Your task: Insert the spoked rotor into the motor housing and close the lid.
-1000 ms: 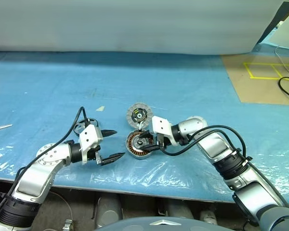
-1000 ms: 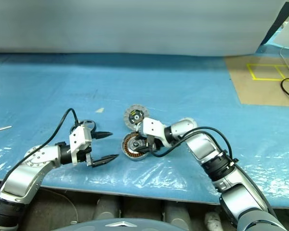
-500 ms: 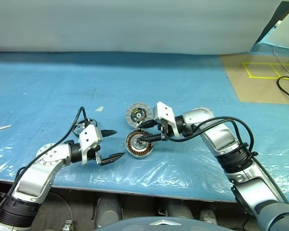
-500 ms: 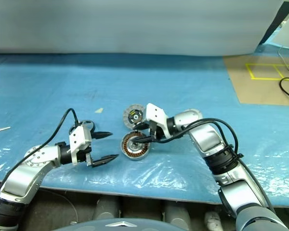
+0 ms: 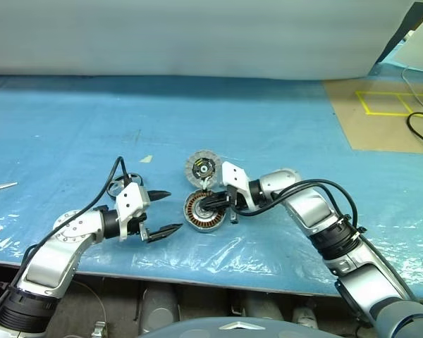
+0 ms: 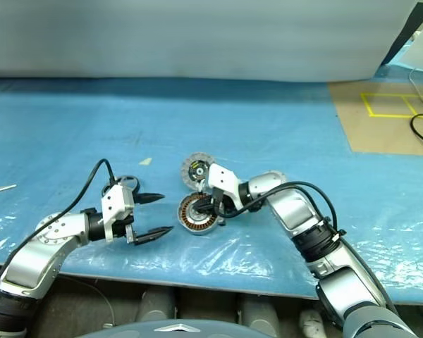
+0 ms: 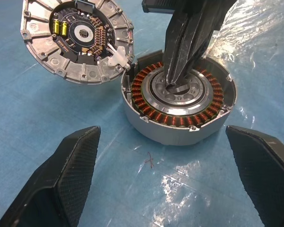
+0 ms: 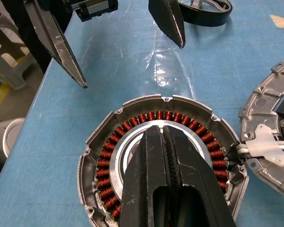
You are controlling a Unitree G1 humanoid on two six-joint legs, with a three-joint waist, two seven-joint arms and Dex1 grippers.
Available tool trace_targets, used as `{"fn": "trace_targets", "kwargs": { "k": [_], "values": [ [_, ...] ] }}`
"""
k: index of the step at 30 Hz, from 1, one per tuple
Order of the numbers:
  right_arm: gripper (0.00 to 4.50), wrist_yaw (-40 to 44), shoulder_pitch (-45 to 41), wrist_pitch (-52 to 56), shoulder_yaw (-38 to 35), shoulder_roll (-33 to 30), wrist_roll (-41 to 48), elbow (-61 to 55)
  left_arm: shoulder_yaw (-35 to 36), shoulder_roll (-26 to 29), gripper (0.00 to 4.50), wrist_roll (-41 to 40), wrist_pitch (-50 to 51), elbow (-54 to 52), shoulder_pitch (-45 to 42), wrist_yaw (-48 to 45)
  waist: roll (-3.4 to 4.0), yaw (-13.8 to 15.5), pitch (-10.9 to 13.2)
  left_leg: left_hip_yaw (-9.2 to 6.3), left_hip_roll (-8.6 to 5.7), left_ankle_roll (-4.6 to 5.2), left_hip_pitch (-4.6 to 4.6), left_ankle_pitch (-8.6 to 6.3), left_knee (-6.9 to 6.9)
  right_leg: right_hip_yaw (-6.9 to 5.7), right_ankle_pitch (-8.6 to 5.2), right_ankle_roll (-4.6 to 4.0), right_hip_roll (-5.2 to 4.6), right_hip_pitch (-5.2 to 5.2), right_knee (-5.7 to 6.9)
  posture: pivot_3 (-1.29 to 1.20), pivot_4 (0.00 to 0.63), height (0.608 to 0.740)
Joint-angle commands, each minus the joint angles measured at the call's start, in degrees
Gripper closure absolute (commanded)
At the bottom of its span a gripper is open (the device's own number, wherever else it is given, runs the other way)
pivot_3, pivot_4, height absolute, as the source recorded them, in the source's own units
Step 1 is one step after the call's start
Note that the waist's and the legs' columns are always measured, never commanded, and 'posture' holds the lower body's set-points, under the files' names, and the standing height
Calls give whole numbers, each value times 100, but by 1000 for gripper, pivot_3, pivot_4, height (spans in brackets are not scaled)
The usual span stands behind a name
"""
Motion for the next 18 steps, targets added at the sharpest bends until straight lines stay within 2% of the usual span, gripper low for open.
{"fn": "trace_targets", "kwargs": {
  "k": [1,7,13,18],
  "values": [
    [4484,-28,-30,-166,69,7,-102,45,30,12,0,-32,-2,-219,-13,27,0,0,0,0,0,0,0,0,0,0,0,0,0,0,0,0,150,740],
    [4484,-13,106,-612,463,-148,-576,330,11,12,0,-33,16,-216,-27,24,-1,0,0,0,0,0,2,0,0,0,0,0,0,1,0,0,150,740],
    [4484,-159,128,-831,513,-95,-751,631,6,-2,0,-28,38,-226,-41,40,-1,-2,-4,1,0,0,18,0,1,1,0,0,0,15,3,0,150,740],
    [4484,-10,7,-130,-51,99,48,348,3,2,0,-30,52,-253,-20,60,-1,-3,-6,1,1,1,20,0,3,2,0,0,0,18,4,0,150,740]
  ]
}}
